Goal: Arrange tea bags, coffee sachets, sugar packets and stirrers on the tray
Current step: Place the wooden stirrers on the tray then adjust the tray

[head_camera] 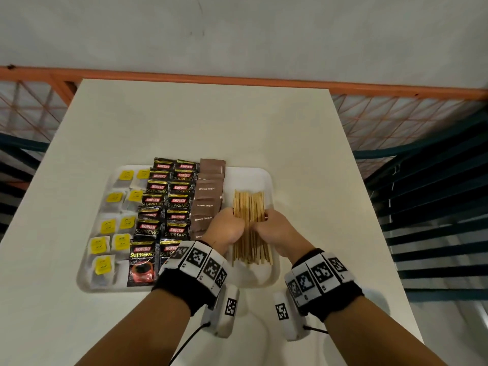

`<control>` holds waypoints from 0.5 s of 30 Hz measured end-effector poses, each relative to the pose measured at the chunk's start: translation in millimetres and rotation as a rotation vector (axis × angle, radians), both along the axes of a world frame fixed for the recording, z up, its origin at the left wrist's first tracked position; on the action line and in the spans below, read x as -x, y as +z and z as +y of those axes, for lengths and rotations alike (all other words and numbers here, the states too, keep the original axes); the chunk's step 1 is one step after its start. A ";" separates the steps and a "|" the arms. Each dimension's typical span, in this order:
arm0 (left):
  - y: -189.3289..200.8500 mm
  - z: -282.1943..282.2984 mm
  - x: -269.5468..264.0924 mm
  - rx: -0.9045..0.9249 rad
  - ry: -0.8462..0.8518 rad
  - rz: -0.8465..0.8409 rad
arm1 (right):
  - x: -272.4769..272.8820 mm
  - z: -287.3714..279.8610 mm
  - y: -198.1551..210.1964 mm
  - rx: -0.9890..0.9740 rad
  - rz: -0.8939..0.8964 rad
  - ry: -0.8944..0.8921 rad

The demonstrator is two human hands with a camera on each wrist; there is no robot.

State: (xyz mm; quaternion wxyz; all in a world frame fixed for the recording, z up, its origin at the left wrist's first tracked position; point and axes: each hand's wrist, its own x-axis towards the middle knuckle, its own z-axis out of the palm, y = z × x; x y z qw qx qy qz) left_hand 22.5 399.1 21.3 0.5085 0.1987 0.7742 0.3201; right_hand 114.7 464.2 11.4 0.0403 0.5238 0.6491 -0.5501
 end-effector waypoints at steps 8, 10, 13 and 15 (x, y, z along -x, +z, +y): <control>2.1 -3.3 4.3 -0.045 0.003 0.092 | -5.3 3.8 15.8 -0.144 -0.074 0.039; 0.6 -4.1 4.8 -0.050 -0.010 0.115 | -7.3 3.6 15.6 -0.181 -0.075 0.064; -2.0 -6.9 4.9 -0.017 -0.063 0.174 | -10.9 4.2 11.1 -0.256 -0.117 0.149; -1.4 -8.6 5.5 0.006 -0.114 0.215 | -14.7 4.7 8.5 -0.314 -0.138 0.191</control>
